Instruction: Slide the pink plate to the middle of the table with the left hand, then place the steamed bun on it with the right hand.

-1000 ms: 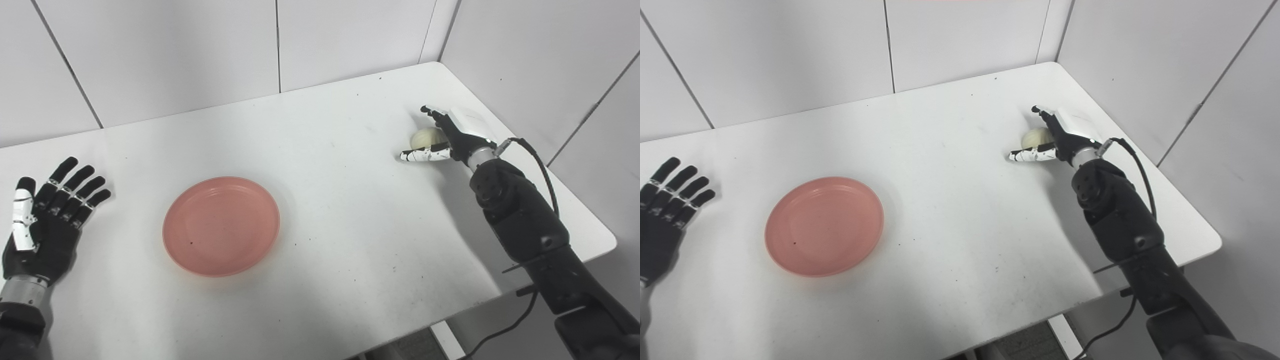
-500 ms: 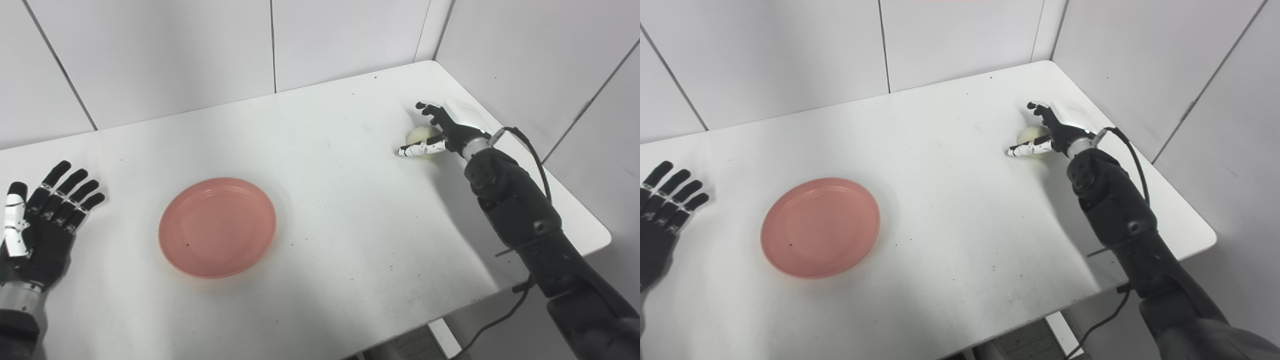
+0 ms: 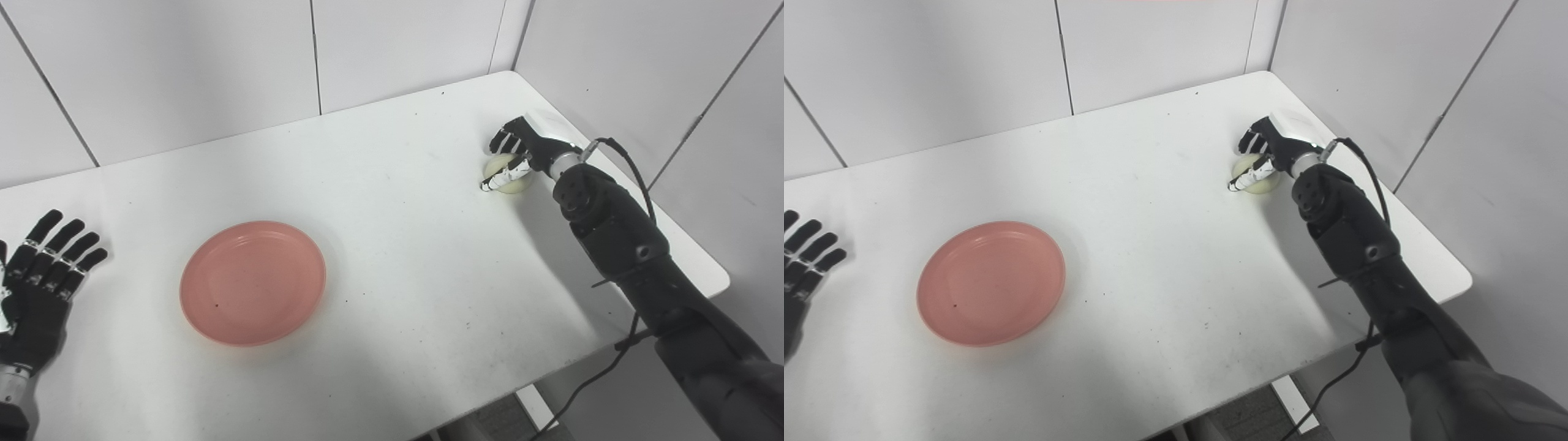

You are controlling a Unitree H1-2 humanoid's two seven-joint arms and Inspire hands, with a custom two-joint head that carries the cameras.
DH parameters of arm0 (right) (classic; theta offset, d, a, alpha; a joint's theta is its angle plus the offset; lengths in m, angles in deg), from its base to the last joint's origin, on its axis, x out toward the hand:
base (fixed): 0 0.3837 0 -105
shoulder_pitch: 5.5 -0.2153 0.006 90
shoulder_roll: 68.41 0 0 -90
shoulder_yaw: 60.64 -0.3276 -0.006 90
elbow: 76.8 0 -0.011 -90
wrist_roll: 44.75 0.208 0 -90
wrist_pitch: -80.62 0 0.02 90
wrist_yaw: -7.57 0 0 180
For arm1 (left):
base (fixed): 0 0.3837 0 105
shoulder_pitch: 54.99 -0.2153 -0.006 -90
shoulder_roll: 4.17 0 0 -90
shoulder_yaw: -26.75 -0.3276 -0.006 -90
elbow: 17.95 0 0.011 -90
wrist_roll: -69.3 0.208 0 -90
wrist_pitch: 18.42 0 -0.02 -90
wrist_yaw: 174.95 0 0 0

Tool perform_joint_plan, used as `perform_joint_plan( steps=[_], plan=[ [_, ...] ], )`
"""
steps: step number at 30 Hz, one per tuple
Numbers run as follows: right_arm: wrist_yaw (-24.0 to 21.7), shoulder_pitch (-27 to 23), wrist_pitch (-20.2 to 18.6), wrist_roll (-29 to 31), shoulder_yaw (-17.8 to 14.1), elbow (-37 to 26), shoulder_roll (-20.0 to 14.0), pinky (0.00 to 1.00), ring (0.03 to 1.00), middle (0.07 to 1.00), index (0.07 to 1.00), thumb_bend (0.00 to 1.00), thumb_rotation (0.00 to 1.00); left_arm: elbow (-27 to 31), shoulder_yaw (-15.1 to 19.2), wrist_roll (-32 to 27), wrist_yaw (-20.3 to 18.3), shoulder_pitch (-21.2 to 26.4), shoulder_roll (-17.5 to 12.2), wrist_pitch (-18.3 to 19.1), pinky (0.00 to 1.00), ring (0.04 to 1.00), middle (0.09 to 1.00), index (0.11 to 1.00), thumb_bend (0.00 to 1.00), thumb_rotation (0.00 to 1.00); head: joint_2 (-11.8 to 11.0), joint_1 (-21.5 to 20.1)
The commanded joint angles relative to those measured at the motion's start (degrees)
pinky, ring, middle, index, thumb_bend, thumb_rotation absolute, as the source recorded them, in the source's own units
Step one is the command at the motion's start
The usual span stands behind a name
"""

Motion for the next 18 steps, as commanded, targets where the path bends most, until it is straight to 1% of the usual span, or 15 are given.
perform_joint_plan(
  steps=[1, 4, 10, 15, 18],
  plan=[
    [-0.61, -1.31, -1.88, -0.91, 0.35, 0.88, -2.89, 0.4, 0.41, 0.514, 0.518, 0.51, 0.0, -5.16, -0.03, 0.55, 1.24, -8.73, 0.86, 3.78, 0.73, 0.762, 0.79, 0.796, 0.55, 0.92, -0.03, 0.07],
    [-0.82, -1.43, -2.56, -1.21, 0.87, 0.98, -3.14, 0.4, 0.414, 0.519, 0.512, 0.52, 0.0, -5.0, -0.14, 0.65, 1.17, -8.79, 0.85, 3.71, 0.73, 0.765, 0.791, 0.796, 0.55, 0.93, -0.03, 0.07],
    [-1.05, -1.18, -3.22, -1.24, 1.14, 0.21, -3.48, 0.38, 0.401, 0.509, 0.53, 0.51, 0.0, -4.82, -0.22, 0.53, 0.86, -8.87, 0.83, 3.7, 0.74, 0.77, 0.796, 0.799, 0.55, 0.93, 0.12, 0.28],
    [-0.88, -0.78, -3.45, -1.01, 0.79, -1.17, -3.66, 0.42, 0.414, 0.509, 0.504, 0.52, 0.0, -4.57, -0.37, 0.65, 0.82, -8.99, 0.94, 3.5, 0.74, 0.766, 0.788, 0.791, 0.55, 0.92, 0.15, 0.64],
    [-0.59, -0.35, -3.03, -0.61, 0.3, -2.35, -3.82, 0.42, 0.414, 0.505, 0.508, 0.52, 0.0, -4.37, -0.44, 0.65, 0.86, -9.04, 0.98, 3.63, 0.74, 0.769, 0.792, 0.797, 0.55, 0.93, 0.15, 0.64]
  ],
)
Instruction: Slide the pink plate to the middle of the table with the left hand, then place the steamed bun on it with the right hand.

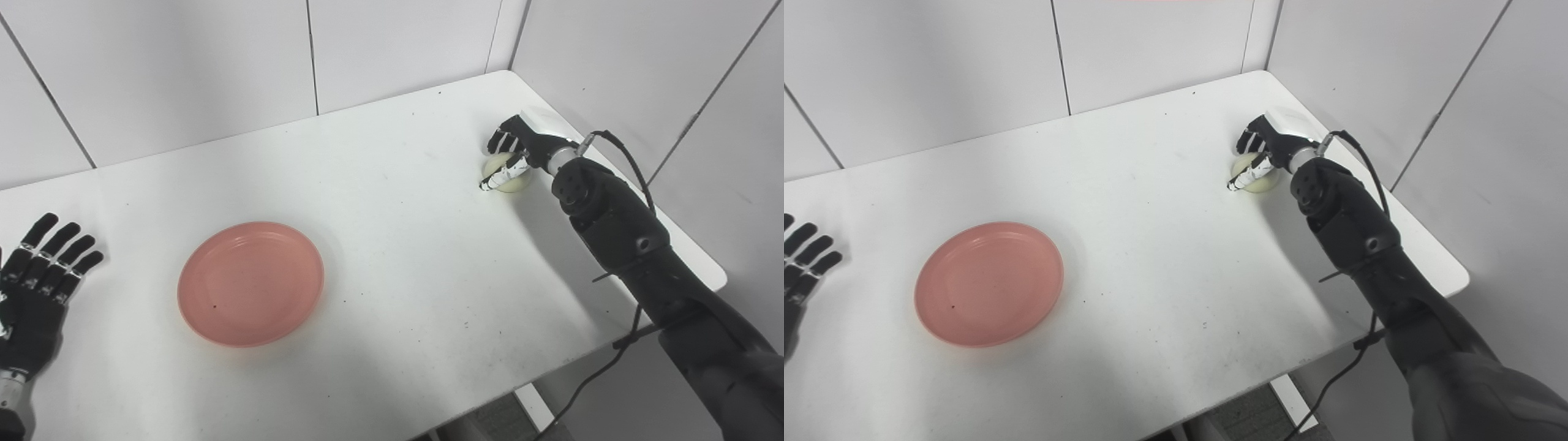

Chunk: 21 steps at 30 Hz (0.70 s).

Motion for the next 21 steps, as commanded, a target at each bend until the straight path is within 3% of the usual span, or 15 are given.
perform_joint_plan(
  steps=[1, 5, 13, 21],
  plan=[
    [0.61, 0.24, -1.18, -0.53, -1.09, -2.19, -2.87, 0.39, 0.392, 0.498, 0.535, 0.51, 0.0, -4.79, -0.32, 0.63, 0.94, -8.68, 1.06, 3.63, 0.74, 0.77, 0.792, 0.795, 0.55, 0.93, -0.02, 0.03],
    [-0.06, 1.04, -1.05, 0.27, -2.09, -6.32, -3.36, 0.33, 0.365, 0.488, 0.566, 0.51, 0.0, -4.92, -0.32, 0.56, 0.9, -8.62, 1.26, 3.41, 0.73, 0.765, 0.789, 0.793, 0.54, 0.93, -0.05, 0.36],
    [-3.06, 1.51, -3.45, 0.37, -2.8, -17.54, -3.14, 0.43, 0.406, 0.517, 0.519, 0.51, 0.0, -3.84, -0.68, 0.27, 1.19, -8.88, 1.81, 3.88, 0.74, 0.773, 0.798, 0.802, 0.55, 0.92, 0.0, 1.15],
    [-6.91, -0.44, -5.67, -0.5, -1.93, -26.24, -1.83, 0.42, 0.403, 0.507, 0.529, 0.51, 0.0, -2.96, -1.07, 0.36, 1.28, -9.19, 2.7, 3.59, 0.74, 0.774, 0.799, 0.807, 0.55, 0.9, -0.01, 2.45]
  ],
)
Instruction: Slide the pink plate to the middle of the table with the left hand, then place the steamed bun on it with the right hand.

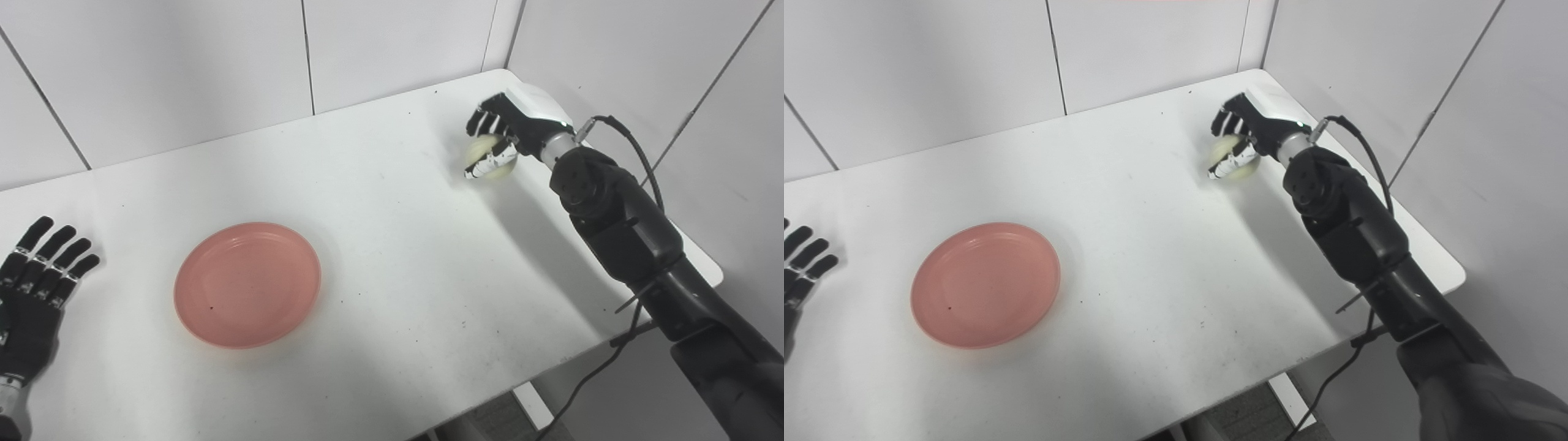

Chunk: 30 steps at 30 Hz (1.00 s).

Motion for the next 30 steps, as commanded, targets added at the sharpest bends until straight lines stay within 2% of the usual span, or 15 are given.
perform_joint_plan(
  steps=[1, 3, 7, 9, 11, 12, 13, 16, 21, 24, 25, 26, 27, 28, 30],
  plan=[
    [-0.73, -3.58, -1.36, -0.68, -0.28, -3.6, -1.21, 0.42, 0.402, 0.506, 0.532, 0.51, 0.0, -4.61, -1.09, 0.83, 0.74, -8.09, 2.7, 2.91, 0.75, 0.775, 0.8, 0.808, 0.55, 0.9, 0.02, 0.79],
    [-2.46, -4.8, -2.22, -1.08, 0.73, -5.59, -0.53, 0.41, 0.396, 0.512, 0.538, 0.51, 0.0, -4.21, -1.35, 0.93, 0.77, -8.22, 3.01, 2.65, 0.75, 0.783, 0.807, 0.812, 0.56, 0.9, 0.11, 1.87],
    [-3.66, -5.92, -1.29, -1.13, 2.23, -6.99, 0.51, 0.4, 0.388, 0.505, 0.554, 0.51, 0.0, -3.07, -1.98, 1.31, 1.37, -8.58, 3.93, 2.36, 0.76, 0.791, 0.815, 0.821, 0.57, 0.89, 0.32, 4.71],
    [-3.41, -6.42, 0.43, -1.14, 3.0, -6.25, 1.15, 0.4, 0.387, 0.505, 0.558, 0.51, 0.0, -2.52, -2.31, 1.76, 1.77, -8.73, 4.55, 2.01, 0.76, 0.795, 0.82, 0.823, 0.58, 0.89, 0.44, 6.36],
    [-3.92, -7.75, 1.57, -2.23, 5.34, -5.65, 2.11, 0.4, 0.389, 0.506, 0.556, 0.51, 0.0, -0.95, -2.96, 2.41, 2.46, -9.16, 5.26, 1.9, 0.78, 0.805, 0.83, 0.831, 0.59, 0.89, 0.61, 7.55],
    [-4.44, -8.48, 1.27, -2.56, 6.45, -5.69, 2.86, 0.41, 0.39, 0.506, 0.554, 0.51, 0.0, 0.56, -3.42, 2.89, 3.36, -9.54, 5.92, 2.21, 0.78, 0.81, 0.835, 0.836, 0.59, 0.89, 1.0, 10.21],
    [-4.73, -8.93, 1.06, -2.64, 7.13, -5.67, 3.26, 0.37, 0.38, 0.506, 0.559, 0.51, 0.0, 1.67, -3.81, 3.23, 4.12, -9.82, 6.45, 2.45, 0.79, 0.821, 0.843, 0.842, 0.59, 0.9, 1.08, 10.91],
    [-4.71, -10.45, 3.4, -1.4, 9.05, -4.61, 5.09, 0.37, 0.377, 0.5, 0.561, 0.5, 0.0, 6.18, -5.21, 4.62, 7.46, -10.92, 8.4, 4.1, 0.82, 0.845, 0.861, 0.858, 0.59, 0.93, 1.51, 15.28],
    [-6.85, -12.6, 4.89, -0.33, 11.75, -4.34, 7.7, 0.37, 0.386, 0.49, 0.56, 0.51, 0.0, 12.78, -7.24, 6.53, 13.26, -12.01, 11.3, 8.4, 0.87, 0.872, 0.884, 0.878, 0.57, 0.98, 2.23, 19.87],
    [-7.45, -13.62, 6.48, -0.36, 13.27, -4.47, 8.71, 0.36, 0.371, 0.493, 0.565, 0.5, 0.0, 15.05, -8.29, 7.47, 15.57, -12.33, 12.7, 9.74, 0.88, 0.882, 0.894, 0.89, 0.56, 1.0, 2.95, 23.26],
    [-7.68, -14.07, 6.85, -0.55, 14.0, -4.53, 9.3, 0.36, 0.37, 0.493, 0.565, 0.5, 0.0, 15.77, -8.58, 7.69, 16.23, -12.42, 13.06, 10.19, 0.88, 0.882, 0.894, 0.89, 0.56, 1.0, 2.95, 23.26],
    [-7.83, -14.41, 7.22, -0.52, 14.44, -4.5, 9.84, 0.36, 0.367, 0.49, 0.567, 0.5, 0.0, 16.25, -8.9, 8.03, 16.83, -12.42, 13.54, 10.51, 0.89, 0.886, 0.898, 0.894, 0.55, 1.0, 3.42, 25.67],
    [-8.1, -14.83, 7.03, -1.13, 15.18, -4.66, 10.53, 0.35, 0.365, 0.488, 0.569, 0.5, 0.0, 16.51, -9.23, 8.43, 17.12, -12.36, 13.8, 10.64, 0.89, 0.889, 0.9, 0.898, 0.54, 1.0, 3.42, 25.67],
    [-8.4, -15.19, 6.95, -1.76, 15.8, -4.79, 10.9, 0.35, 0.362, 0.486, 0.571, 0.5, 0.0, 16.72, -9.64, 8.85, 17.48, -12.25, 14.11, 10.77, 0.89, 0.892, 0.904, 0.902, 0.54, 1.0, 3.78, 27.69],
    [-9.38, -16.09, 7.4, -1.01, 16.8, -4.63, 12.27, 0.38, 0.357, 0.48, 0.574, 0.5, 0.0, 17.11, -10.44, 9.65, 18.28, -11.99, 14.68, 11.02, 0.91, 0.903, 0.915, 0.914, 0.53, 1.0, 4.1, 29.61]
  ],
)
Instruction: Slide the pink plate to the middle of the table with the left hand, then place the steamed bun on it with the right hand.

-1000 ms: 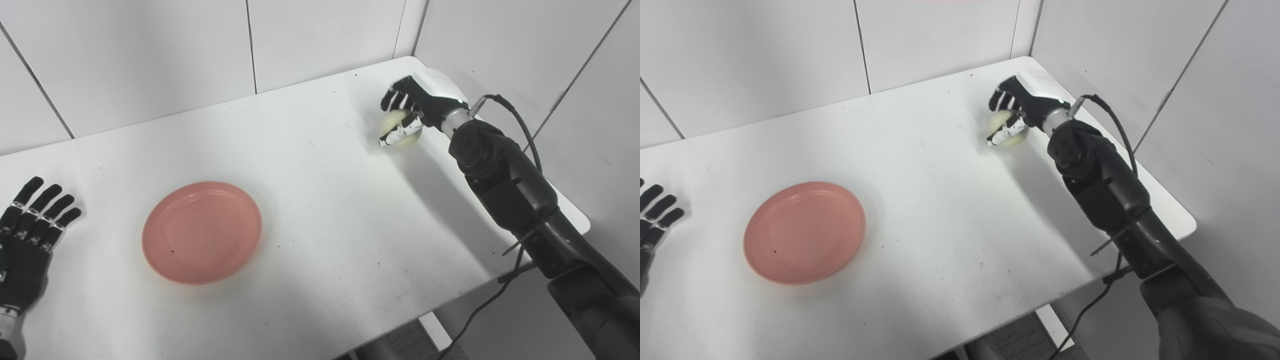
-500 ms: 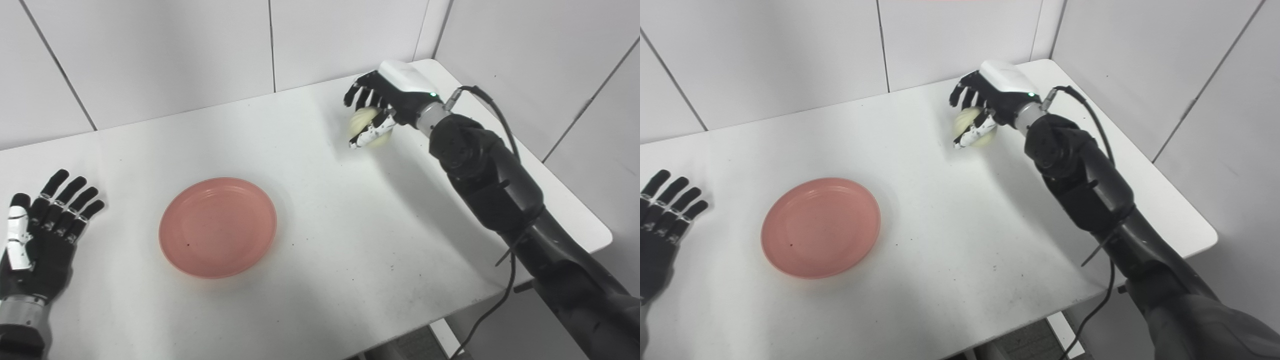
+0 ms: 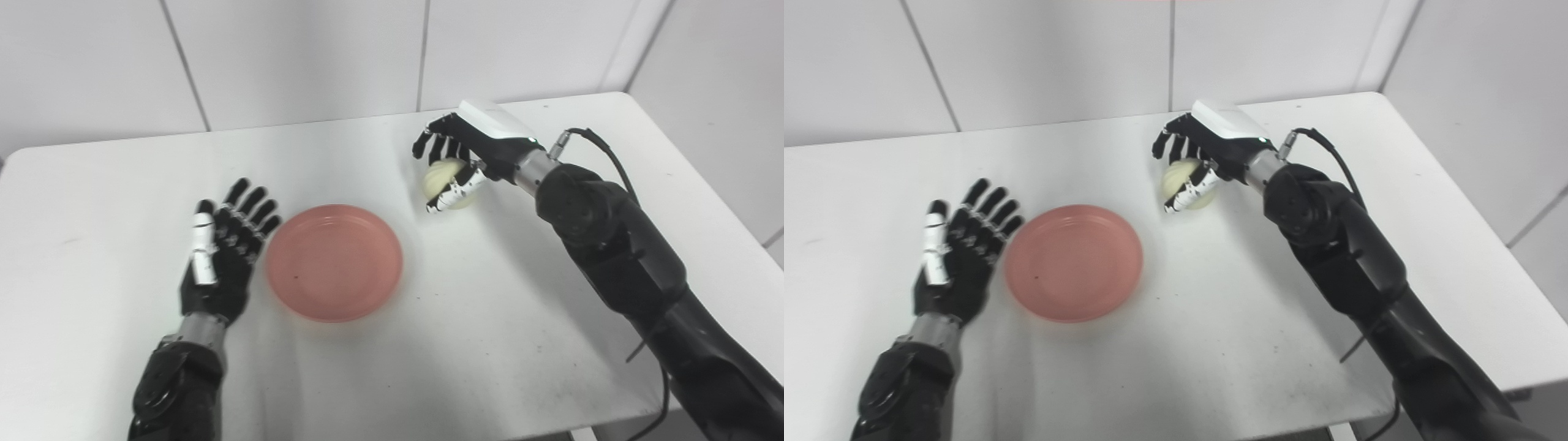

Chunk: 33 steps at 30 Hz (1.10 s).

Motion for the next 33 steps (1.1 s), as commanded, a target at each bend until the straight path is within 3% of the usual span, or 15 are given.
perform_joint_plan(
  steps=[1, 4, 9, 13, 18, 33],
  plan=[
    [-0.3, -4.27, 2.95, 0.32, 0.39, -1.04, 1.1, 0.39, 0.356, 0.477, 0.575, 0.5, 0.0, -2.3, -0.8, 2.32, 3.27, -2.88, 0.64, 6.29, 0.91, 0.904, 0.916, 0.914, 0.53, 1.0, 0.34, 1.84],
    [-0.75, -5.1, 3.58, 0.25, 1.69, -0.69, 2.87, 0.39, 0.356, 0.475, 0.575, 0.5, 0.0, -2.15, -1.22, 2.71, 4.33, -2.49, 1.56, 6.64, 0.91, 0.904, 0.913, 0.91, 0.52, 1.0, 0.61, 3.72],
    [-2.18, -6.25, 1.97, -2.27, 4.25, -1.33, 5.45, 0.31, 0.349, 0.475, 0.573, 0.5, 0.0, -2.36, -2.14, 3.47, 4.87, -1.9, 2.26, 6.61, 0.94, 0.915, 0.923, 0.915, 0.5, 1.0, 1.1, 5.99],
    [-2.66, -6.63, 3.14, -1.01, 4.6, -0.3, 7.88, 0.31, 0.349, 0.478, 0.574, 0.5, 0.0, -2.3, -2.25, 3.63, 5.4, -1.64, 2.86, 6.9, 0.93, 0.907, 0.915, 0.909, 0.5, 1.0, 1.5, 6.97],
    [-2.11, -6.74, 6.3, -0.54, 5.12, 1.79, 9.84, 0.33, 0.35, 0.476, 0.565, 0.5, 0.0, -1.77, -2.71, 4.05, 6.34, -1.42, 3.39, 7.5, 0.92, 0.891, 0.901, 0.895, 0.49, 1.0, 2.07, 7.45],
    [-2.0, -5.23, 7.91, -1.95, 7.37, 4.78, 12.97, 0.35, 0.362, 0.486, 0.571, 0.5, 0.0, -0.13, -2.72, 4.26, 6.8, -1.56, 3.65, 9.17, 0.91, 0.893, 0.903, 0.899, 0.5, 1.0, 3.46, 7.03]
  ],
)
